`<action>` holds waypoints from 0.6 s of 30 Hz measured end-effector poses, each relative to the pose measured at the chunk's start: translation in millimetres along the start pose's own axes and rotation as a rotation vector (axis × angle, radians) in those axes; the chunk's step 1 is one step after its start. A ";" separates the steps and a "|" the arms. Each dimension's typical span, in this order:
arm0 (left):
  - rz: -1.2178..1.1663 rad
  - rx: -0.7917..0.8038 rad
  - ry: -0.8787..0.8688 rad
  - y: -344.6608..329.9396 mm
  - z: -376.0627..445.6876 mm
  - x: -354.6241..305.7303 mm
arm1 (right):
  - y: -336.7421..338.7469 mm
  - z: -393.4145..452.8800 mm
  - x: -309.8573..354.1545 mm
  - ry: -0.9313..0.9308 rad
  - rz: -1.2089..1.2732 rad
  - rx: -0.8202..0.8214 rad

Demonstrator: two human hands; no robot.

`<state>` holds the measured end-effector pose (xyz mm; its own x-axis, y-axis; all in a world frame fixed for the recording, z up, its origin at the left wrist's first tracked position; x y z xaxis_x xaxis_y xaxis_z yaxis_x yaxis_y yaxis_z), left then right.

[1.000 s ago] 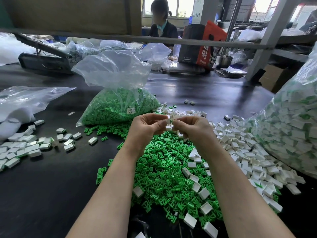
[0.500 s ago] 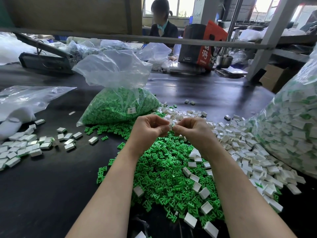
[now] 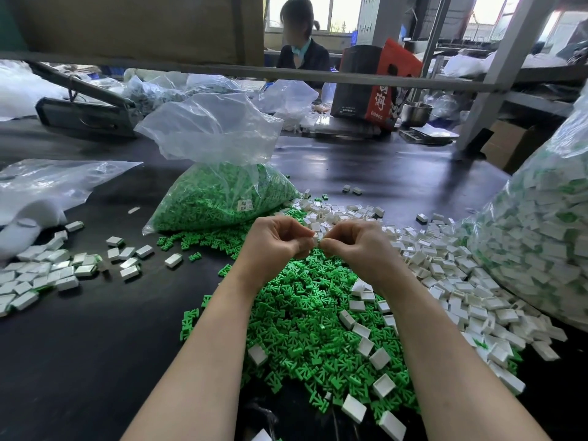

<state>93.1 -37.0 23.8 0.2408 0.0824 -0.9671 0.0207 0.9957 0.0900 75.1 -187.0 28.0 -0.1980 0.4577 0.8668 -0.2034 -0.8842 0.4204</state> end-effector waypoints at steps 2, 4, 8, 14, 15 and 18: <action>0.011 0.000 -0.008 -0.1 -0.2 -0.5 | 0.4 0.0 0.4 0.008 -0.012 -0.006; 0.026 -0.003 -0.015 -0.7 -0.5 -0.8 | 0.7 0.3 1.6 0.020 -0.033 -0.014; 0.033 -0.015 -0.027 -0.1 -0.2 -1.9 | 0.3 0.8 3.7 0.039 -0.052 -0.022; 0.031 -0.001 -0.031 -1.0 -0.1 -1.4 | 0.8 0.0 5.8 0.075 -0.085 -0.021; 0.017 -0.002 -0.027 -1.1 -0.1 -0.8 | 1.1 0.0 5.1 0.068 -0.076 -0.019; -0.013 -0.018 -0.020 -0.5 0.8 1.6 | 2.4 -0.5 4.9 0.062 -0.035 -0.023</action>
<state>94.2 -37.4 22.4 0.2602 0.0684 -0.9631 0.0064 0.9973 0.0725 73.1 -186.8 33.1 -0.2490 0.4936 0.8333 -0.2327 -0.8657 0.4432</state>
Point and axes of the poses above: each hand's wrist, its own z-axis towards the middle knuckle, its own y-axis out of the back of the hand, x = y × z, the point moved 8 cm from there along z, towards the middle knuckle, and after that the axes turned 10 degrees about -x, right-handed, at the moved point
